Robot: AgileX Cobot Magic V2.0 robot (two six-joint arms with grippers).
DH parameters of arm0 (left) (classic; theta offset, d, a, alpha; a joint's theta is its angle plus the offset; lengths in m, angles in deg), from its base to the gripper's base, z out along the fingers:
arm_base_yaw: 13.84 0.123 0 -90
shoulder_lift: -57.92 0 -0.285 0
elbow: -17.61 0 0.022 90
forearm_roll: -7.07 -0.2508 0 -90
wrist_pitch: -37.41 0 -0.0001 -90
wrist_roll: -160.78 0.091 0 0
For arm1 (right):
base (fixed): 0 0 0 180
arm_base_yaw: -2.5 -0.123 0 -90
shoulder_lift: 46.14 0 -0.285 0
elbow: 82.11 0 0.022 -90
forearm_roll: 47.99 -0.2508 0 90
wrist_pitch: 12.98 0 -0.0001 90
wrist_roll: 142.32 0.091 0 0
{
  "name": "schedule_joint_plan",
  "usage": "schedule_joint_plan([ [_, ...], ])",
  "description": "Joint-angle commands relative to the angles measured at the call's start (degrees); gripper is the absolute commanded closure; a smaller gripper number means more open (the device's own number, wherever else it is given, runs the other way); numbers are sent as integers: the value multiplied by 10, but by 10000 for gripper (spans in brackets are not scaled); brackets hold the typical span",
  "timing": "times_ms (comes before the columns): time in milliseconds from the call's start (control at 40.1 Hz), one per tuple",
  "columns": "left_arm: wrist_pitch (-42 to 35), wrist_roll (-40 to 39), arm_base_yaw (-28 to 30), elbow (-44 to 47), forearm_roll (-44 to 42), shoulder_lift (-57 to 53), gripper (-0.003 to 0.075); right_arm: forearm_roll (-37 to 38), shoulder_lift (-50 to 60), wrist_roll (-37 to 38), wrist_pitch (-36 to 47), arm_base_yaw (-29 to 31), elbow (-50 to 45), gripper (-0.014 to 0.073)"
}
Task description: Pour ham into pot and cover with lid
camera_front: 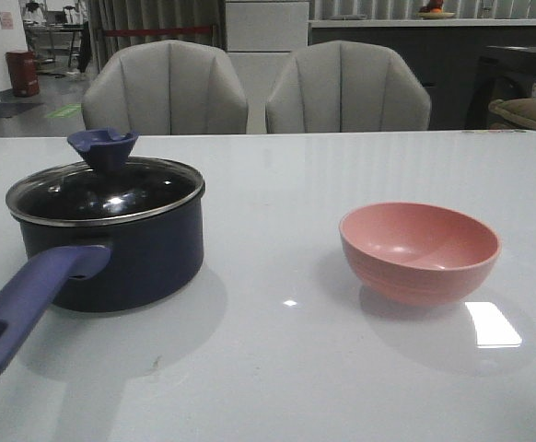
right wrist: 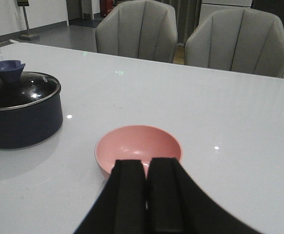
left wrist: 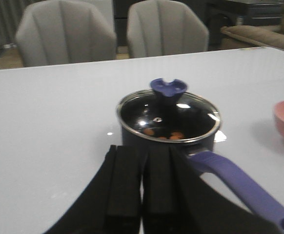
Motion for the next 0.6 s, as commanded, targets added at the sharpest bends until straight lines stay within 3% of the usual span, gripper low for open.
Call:
schedule_joint_plan([
  [0, -100, -2, 58, 17, 5, 0, 607, -1, -5, -4, 44, -1, 17, 450],
  [175, -173, -2, 126, 75, 5, -12, 607, -1, -5, -4, 44, -1, 17, 450],
  [300, -204, -2, 131, 103, 5, -12, 607, -1, -5, -4, 44, -1, 17, 450],
  [574, -194, -2, 131, 102, 5, -12, 607, -1, -5, -4, 42, -1, 17, 450],
])
